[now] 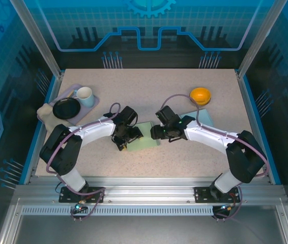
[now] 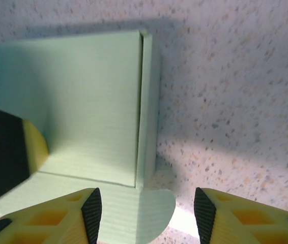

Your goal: Fold the paper box

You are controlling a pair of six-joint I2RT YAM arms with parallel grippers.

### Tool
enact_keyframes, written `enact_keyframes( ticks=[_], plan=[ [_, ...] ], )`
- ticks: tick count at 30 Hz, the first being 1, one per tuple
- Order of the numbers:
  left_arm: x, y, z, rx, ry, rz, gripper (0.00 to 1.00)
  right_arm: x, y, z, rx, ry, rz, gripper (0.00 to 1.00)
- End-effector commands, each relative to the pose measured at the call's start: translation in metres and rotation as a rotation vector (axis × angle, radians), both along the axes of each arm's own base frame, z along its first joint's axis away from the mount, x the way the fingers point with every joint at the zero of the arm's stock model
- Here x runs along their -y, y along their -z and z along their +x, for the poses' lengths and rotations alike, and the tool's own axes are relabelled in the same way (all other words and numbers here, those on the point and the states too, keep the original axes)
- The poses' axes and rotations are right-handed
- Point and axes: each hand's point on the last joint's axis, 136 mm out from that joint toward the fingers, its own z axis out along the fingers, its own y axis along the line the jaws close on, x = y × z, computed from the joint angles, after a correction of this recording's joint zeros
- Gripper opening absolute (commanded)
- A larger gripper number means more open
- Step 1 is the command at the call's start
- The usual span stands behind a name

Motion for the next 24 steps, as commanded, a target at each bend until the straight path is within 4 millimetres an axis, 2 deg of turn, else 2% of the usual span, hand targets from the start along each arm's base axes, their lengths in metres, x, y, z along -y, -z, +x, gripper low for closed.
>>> enact_keyframes(
  ticks=[1,7,14,24],
  plan=[
    [-0.011,0.013,-0.005,-0.025,0.015,0.077,0.84,-0.008,0.014,-0.015,-0.076,0.011,0.062,0.53],
    [-0.013,0.015,-0.008,-0.030,0.014,0.080,0.84,-0.020,0.030,-0.028,-0.142,0.013,0.110,0.53],
    [-0.014,0.017,-0.009,-0.032,0.012,0.084,0.84,-0.028,0.035,-0.038,-0.199,0.019,0.162,0.51],
    [-0.014,0.016,-0.009,-0.032,0.012,0.084,0.84,-0.032,0.025,-0.038,-0.187,0.006,0.187,0.41]
  ],
)
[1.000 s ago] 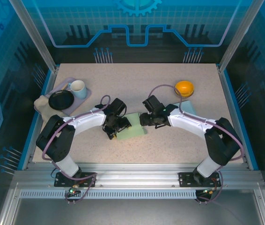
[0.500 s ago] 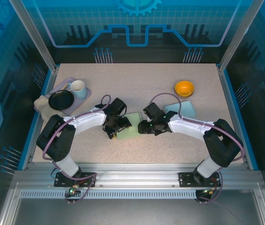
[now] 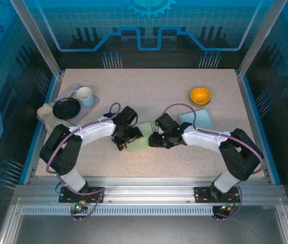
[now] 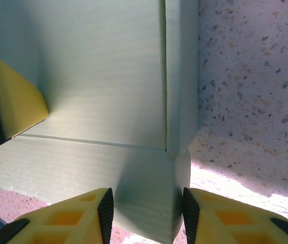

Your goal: Fold the paper box

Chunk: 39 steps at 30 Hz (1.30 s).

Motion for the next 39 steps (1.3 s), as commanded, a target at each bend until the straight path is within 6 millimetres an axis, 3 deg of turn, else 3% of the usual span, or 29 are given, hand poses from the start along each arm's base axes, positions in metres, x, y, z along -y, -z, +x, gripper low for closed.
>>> enact_keyframes(
  ticks=[1,23,39],
  plan=[
    [-0.014,0.016,-0.009,-0.034,0.011,0.081,0.84,-0.008,-0.006,-0.004,-0.003,-0.019,0.032,0.41],
    [-0.015,0.021,-0.011,-0.039,0.013,0.088,0.85,0.000,0.010,-0.004,0.026,-0.029,-0.011,0.35],
    [-0.026,0.038,-0.019,-0.074,0.018,0.123,0.84,0.010,0.026,0.013,0.216,-0.107,-0.038,0.31]
  ],
)
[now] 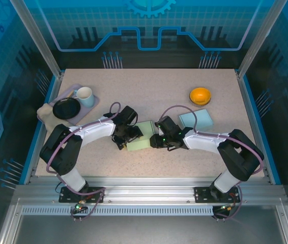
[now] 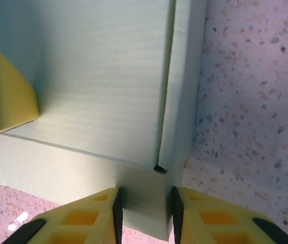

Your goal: Fold the paper box

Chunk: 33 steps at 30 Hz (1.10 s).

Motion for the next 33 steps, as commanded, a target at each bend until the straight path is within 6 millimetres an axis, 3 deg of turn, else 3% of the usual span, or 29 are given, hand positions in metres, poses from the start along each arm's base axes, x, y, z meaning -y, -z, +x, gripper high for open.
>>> enact_keyframes(
  ticks=[1,15,21,33],
  plan=[
    [-0.025,0.036,-0.026,-0.105,0.013,0.116,0.84,0.006,0.013,0.002,0.057,-0.032,-0.034,0.31],
    [-0.027,0.037,-0.029,-0.104,0.011,0.100,0.84,-0.011,-0.005,0.023,0.246,-0.103,0.098,0.32],
    [-0.029,0.041,-0.030,-0.115,0.006,0.106,0.84,-0.008,-0.005,0.031,0.258,-0.093,0.081,0.33],
    [-0.030,0.041,-0.027,-0.115,-0.006,0.096,0.84,0.006,-0.015,0.022,0.185,0.006,0.090,0.33]
  ],
)
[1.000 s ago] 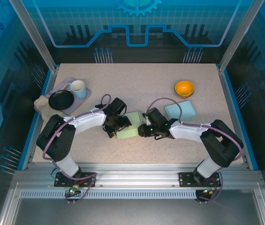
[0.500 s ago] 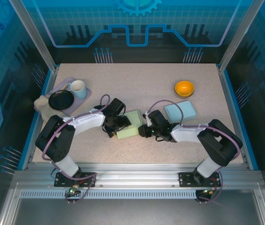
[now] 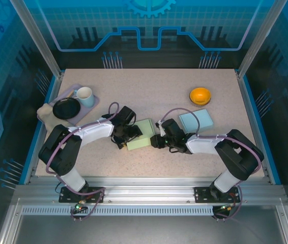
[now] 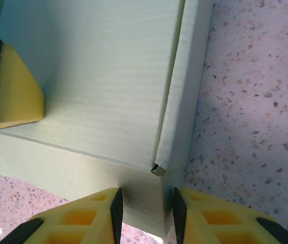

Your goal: Fold the paper box

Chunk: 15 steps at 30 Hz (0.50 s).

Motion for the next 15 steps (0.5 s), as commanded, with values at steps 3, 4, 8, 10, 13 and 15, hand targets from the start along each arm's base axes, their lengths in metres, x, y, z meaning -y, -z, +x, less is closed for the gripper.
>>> enact_keyframes(
  ticks=[3,4,8,10,13,15],
  plan=[
    [-0.028,0.038,-0.033,-0.152,-0.001,0.122,0.84,0.007,-0.024,0.004,-0.019,0.099,0.064,0.34],
    [-0.028,0.038,-0.033,-0.152,-0.001,0.121,0.84,0.009,-0.026,0.003,-0.027,0.113,0.064,0.35],
    [-0.028,0.038,-0.032,-0.152,-0.004,0.121,0.84,0.019,-0.032,0.001,-0.060,0.187,0.063,0.33],
    [-0.028,0.038,-0.032,-0.154,-0.004,0.122,0.84,0.020,-0.032,-0.001,-0.085,0.219,0.083,0.26],
    [-0.027,0.038,-0.031,-0.153,-0.005,0.121,0.84,0.015,-0.028,-0.005,-0.136,0.238,0.126,0.15],
    [-0.027,0.038,-0.030,-0.154,-0.006,0.119,0.84,0.007,-0.024,-0.007,-0.162,0.235,0.160,0.12]
  ],
)
